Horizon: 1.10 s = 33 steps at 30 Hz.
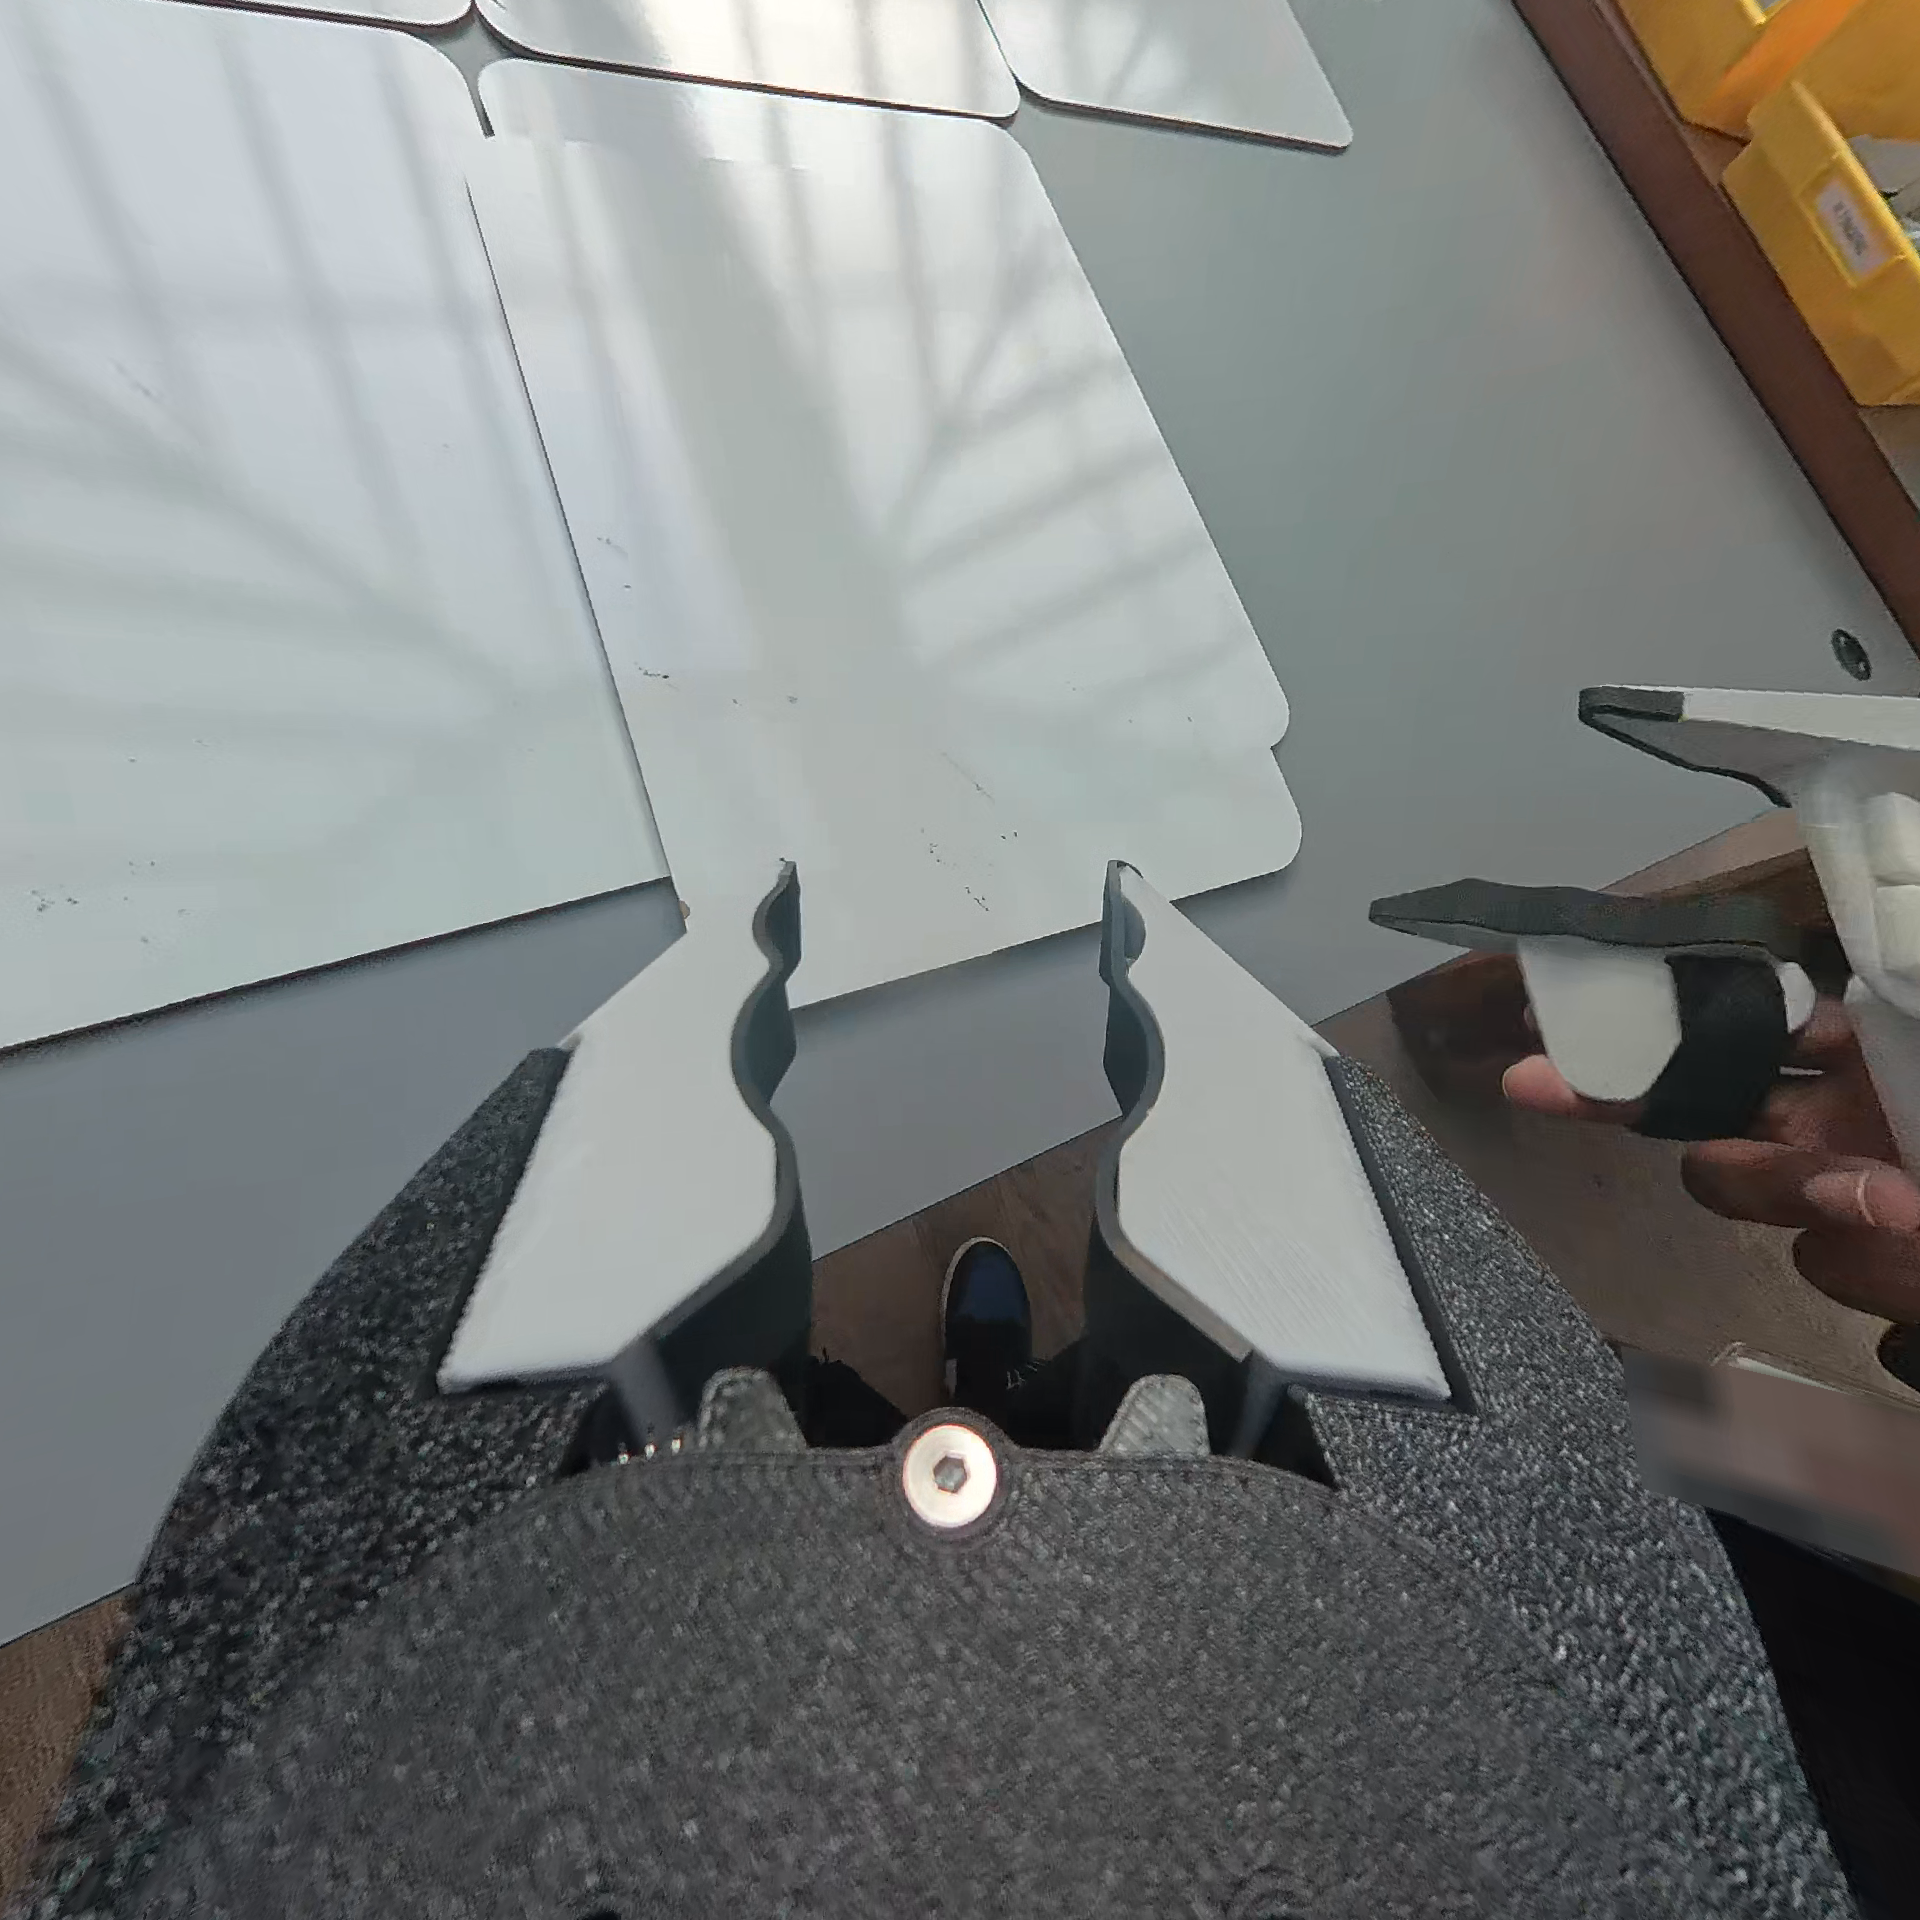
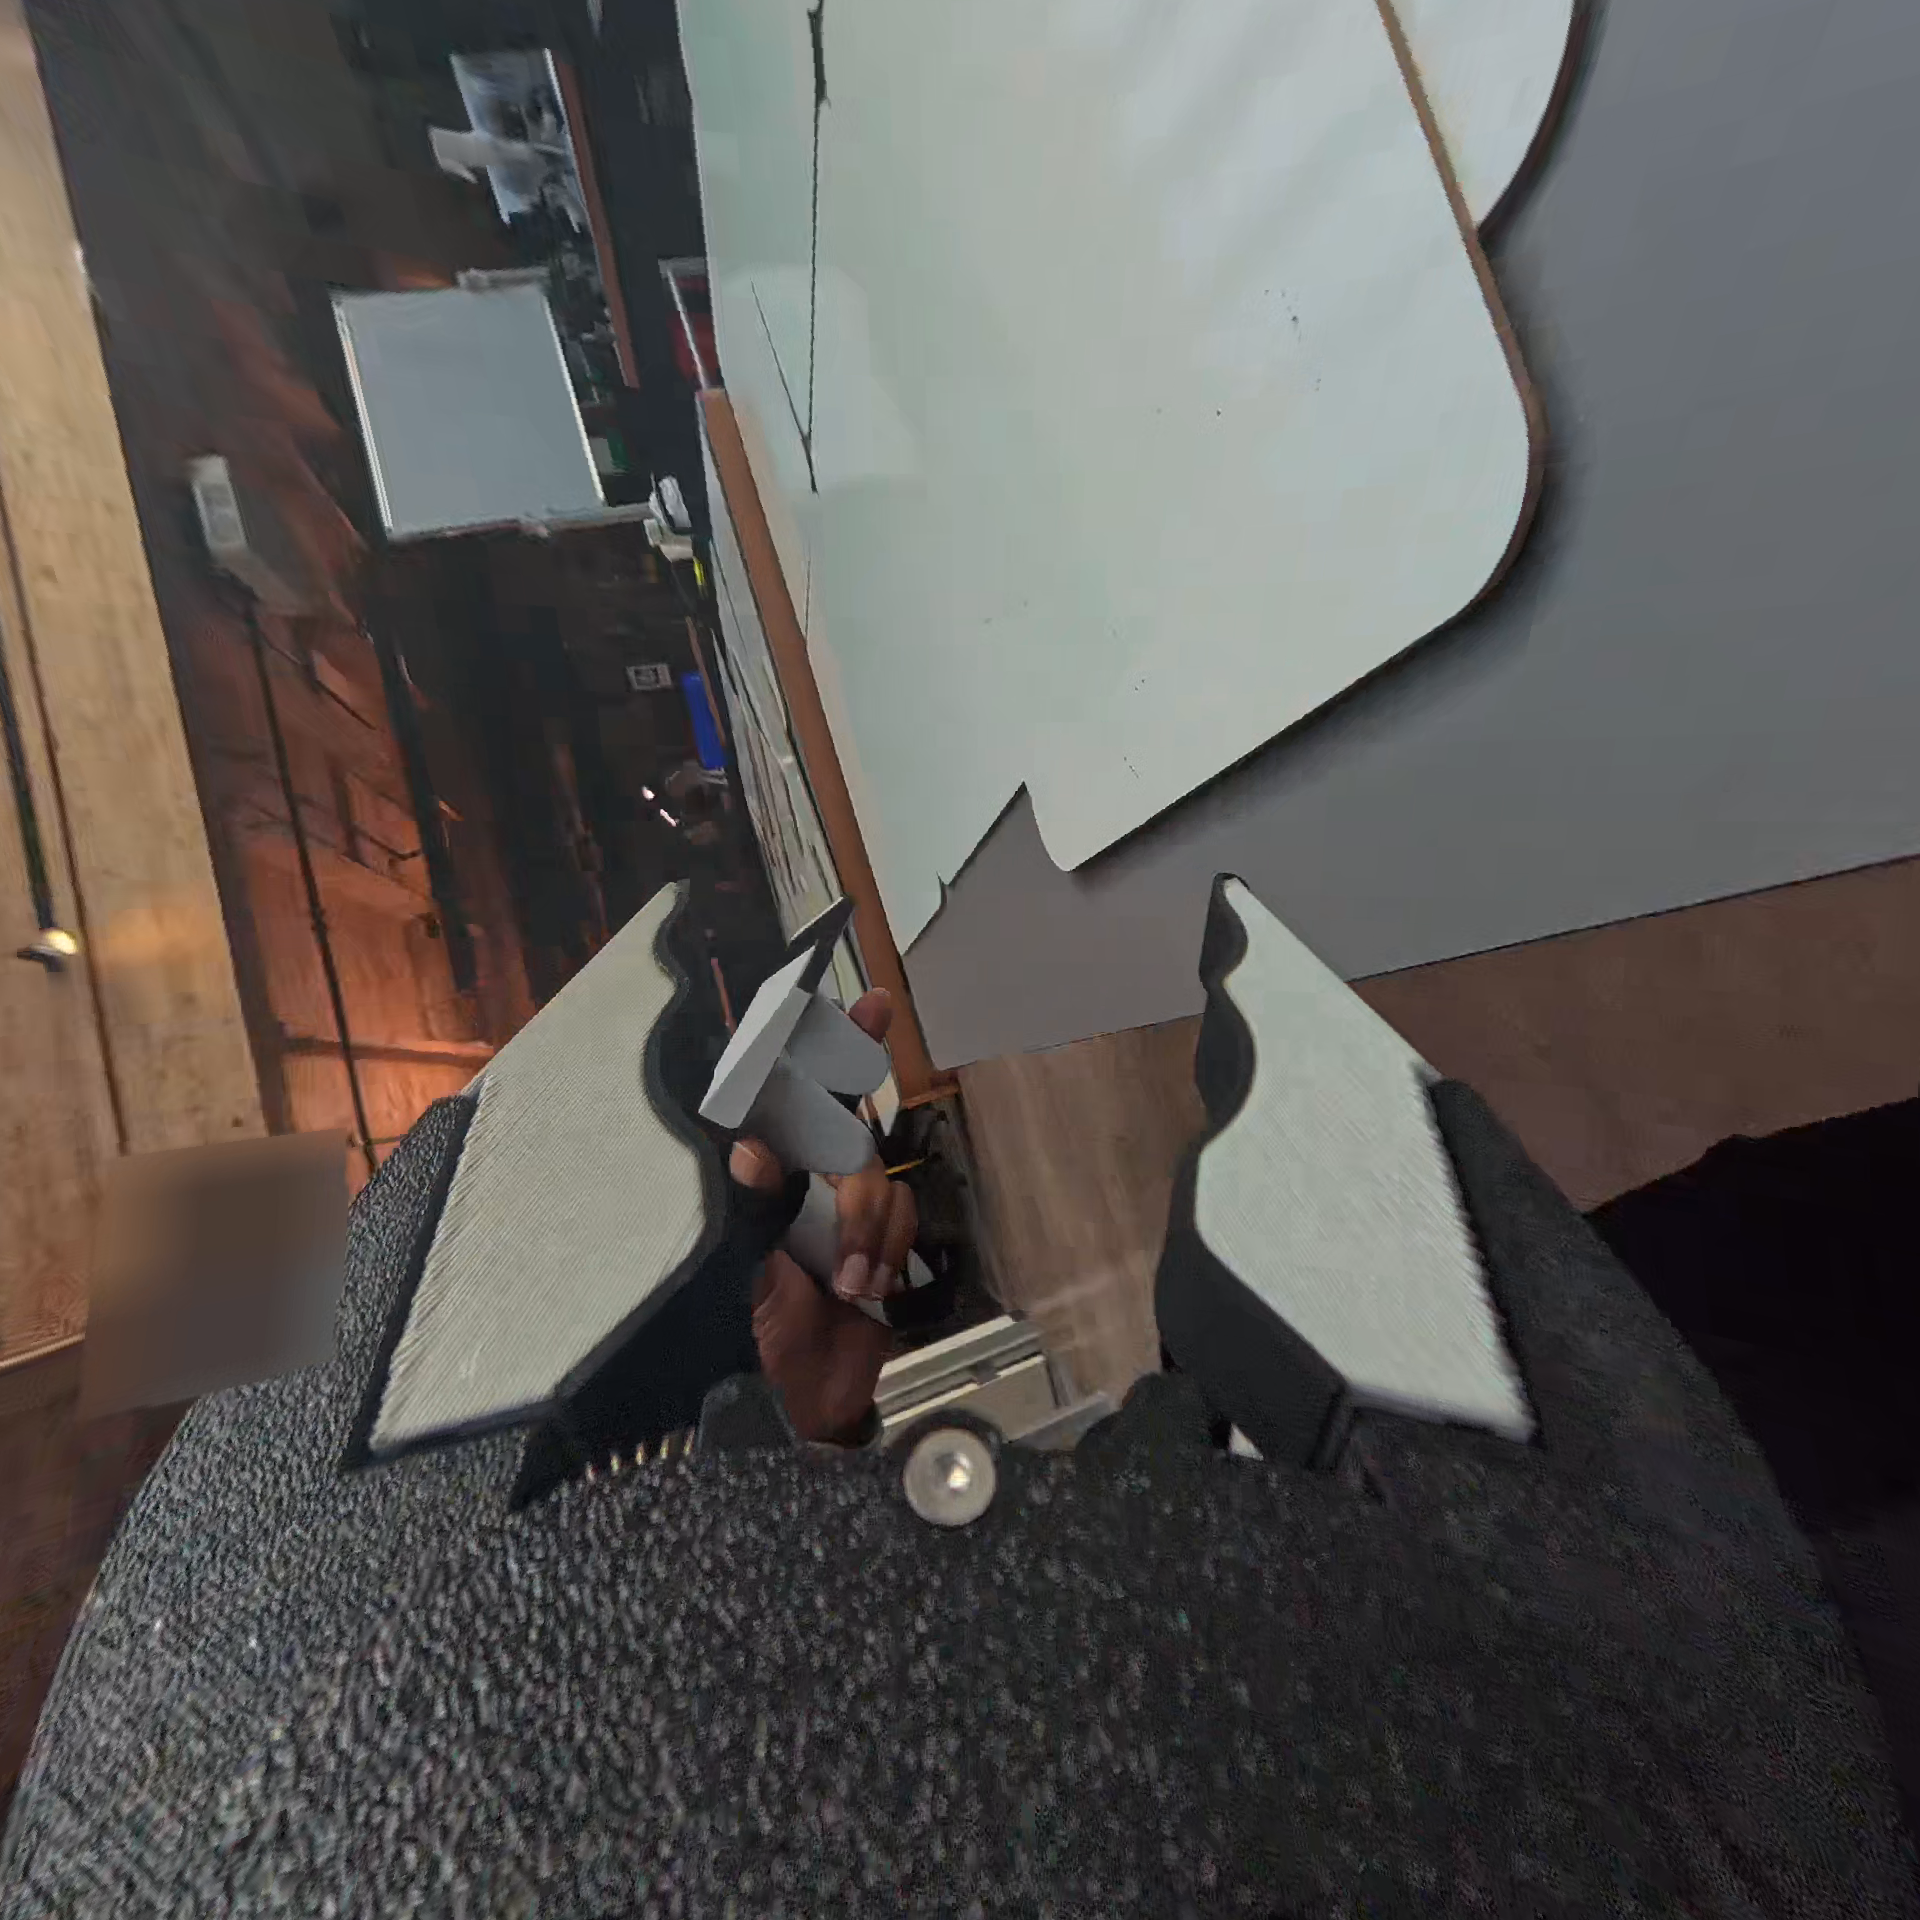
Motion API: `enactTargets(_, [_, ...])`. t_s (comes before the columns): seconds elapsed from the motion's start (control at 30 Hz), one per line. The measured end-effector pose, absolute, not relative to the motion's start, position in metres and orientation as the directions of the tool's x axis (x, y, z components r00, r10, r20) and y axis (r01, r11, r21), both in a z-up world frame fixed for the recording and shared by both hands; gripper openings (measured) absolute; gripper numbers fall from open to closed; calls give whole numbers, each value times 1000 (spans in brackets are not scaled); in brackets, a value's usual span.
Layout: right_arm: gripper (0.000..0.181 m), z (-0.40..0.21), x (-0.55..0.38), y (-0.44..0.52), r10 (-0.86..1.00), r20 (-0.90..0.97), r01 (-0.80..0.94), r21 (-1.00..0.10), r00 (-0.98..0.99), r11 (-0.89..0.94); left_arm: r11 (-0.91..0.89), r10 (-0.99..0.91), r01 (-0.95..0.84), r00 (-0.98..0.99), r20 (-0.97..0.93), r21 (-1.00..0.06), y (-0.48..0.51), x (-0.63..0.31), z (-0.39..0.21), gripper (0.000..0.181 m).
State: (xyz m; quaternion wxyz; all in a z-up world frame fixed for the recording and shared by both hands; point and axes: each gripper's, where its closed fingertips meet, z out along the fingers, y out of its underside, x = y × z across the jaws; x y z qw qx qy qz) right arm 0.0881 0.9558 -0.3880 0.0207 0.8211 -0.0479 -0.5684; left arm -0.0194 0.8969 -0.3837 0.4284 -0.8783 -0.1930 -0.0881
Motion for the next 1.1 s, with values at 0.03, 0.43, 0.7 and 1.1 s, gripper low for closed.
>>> enactTargets(0.03, [94, -388, 91, 960, 54, -916, 33, -44, 398, -998, -557, 274, 415, 909, 312, -719, 897, -19, -386, 59])
enactTargets(0.43, [99, -473, 67, 1059, 820, -291, 647, -508, 492, -568, -630, 357, 493, 870, 341, -600, 925, -46, -465, 77])
enactTargets(0.7, [44, -480, 66, 1098, 820, -126, 644, -558, 558, -524, -621, 313, 447, 895, 319, -644, 958, -44, -469, 63])
enactTargets(1.1, [41, -479, 54, 1119, 820, -188, 639, -542, 541, -546, -645, 278, 421, 906, 318, -638, 969, -54, -470, 56])
